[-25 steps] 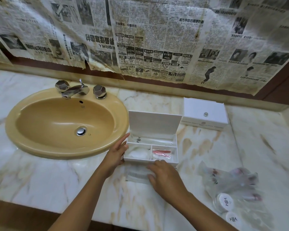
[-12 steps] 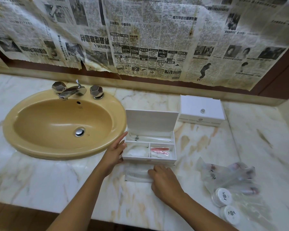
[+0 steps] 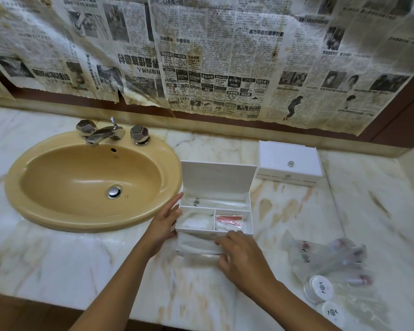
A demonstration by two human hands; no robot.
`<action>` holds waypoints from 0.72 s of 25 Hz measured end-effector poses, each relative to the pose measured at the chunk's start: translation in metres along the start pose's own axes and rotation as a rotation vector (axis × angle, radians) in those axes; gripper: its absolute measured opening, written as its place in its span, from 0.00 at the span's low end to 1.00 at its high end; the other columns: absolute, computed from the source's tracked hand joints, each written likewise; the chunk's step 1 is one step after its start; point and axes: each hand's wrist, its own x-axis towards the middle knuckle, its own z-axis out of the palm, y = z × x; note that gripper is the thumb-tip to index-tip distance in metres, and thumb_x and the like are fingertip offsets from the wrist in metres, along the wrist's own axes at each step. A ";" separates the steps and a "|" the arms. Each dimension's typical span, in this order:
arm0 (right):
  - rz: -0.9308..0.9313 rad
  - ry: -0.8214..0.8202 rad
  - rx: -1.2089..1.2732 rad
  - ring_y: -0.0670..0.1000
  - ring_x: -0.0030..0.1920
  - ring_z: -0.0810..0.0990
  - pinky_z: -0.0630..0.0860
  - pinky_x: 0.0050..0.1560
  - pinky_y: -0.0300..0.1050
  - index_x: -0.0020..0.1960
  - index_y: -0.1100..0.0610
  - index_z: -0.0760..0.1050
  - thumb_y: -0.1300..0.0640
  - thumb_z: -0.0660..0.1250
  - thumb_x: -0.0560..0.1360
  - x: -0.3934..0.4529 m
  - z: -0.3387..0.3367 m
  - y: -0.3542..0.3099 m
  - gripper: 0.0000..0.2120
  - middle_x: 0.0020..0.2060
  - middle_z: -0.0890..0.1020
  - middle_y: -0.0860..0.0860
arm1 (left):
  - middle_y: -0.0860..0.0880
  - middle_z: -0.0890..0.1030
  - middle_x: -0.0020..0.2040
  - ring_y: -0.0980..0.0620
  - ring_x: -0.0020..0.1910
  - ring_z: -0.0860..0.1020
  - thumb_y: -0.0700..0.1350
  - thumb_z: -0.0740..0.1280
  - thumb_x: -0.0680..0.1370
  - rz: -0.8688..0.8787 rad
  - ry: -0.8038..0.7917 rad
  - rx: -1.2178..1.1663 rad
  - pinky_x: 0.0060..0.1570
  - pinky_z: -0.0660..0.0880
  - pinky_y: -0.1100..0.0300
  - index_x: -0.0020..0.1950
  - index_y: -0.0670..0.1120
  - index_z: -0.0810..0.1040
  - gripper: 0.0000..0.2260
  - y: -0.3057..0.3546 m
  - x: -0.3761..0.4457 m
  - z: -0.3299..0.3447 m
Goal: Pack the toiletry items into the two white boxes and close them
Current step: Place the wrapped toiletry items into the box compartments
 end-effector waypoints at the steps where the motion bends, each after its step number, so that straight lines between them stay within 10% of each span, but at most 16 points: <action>1: 0.003 0.039 -0.001 0.49 0.41 0.76 0.72 0.39 0.43 0.47 0.52 0.78 0.61 0.68 0.61 0.007 -0.008 0.001 0.16 0.38 0.78 0.47 | 0.53 0.75 0.53 0.50 0.47 0.69 0.47 0.60 0.85 0.003 -0.004 0.004 0.47 0.72 0.59 0.65 0.72 0.74 0.19 -0.001 0.001 -0.001; 7: 0.070 0.052 -0.097 0.55 0.43 0.78 0.71 0.42 0.49 0.48 0.56 0.80 0.64 0.71 0.65 0.078 -0.039 0.018 0.12 0.41 0.80 0.51 | 0.54 0.75 0.59 0.56 0.45 0.71 0.47 0.60 0.85 -0.007 0.021 0.004 0.51 0.71 0.56 0.67 0.69 0.72 0.18 0.004 -0.003 0.003; 12: 0.105 -0.248 -0.213 0.55 0.47 0.77 0.76 0.44 0.48 0.49 0.58 0.79 0.66 0.66 0.68 0.123 -0.016 0.024 0.11 0.45 0.79 0.52 | 0.55 0.70 0.75 0.50 0.72 0.71 0.47 0.61 0.85 -0.023 0.028 -0.032 0.60 0.71 0.52 0.71 0.67 0.69 0.18 0.005 -0.003 0.003; 18: 0.169 -0.407 -0.255 0.56 0.47 0.80 0.77 0.50 0.48 0.49 0.56 0.81 0.65 0.71 0.65 0.137 0.003 0.031 0.13 0.47 0.82 0.54 | 0.56 0.69 0.73 0.51 0.77 0.65 0.47 0.60 0.85 -0.005 0.014 -0.059 0.54 0.71 0.55 0.68 0.69 0.70 0.18 0.009 -0.006 0.005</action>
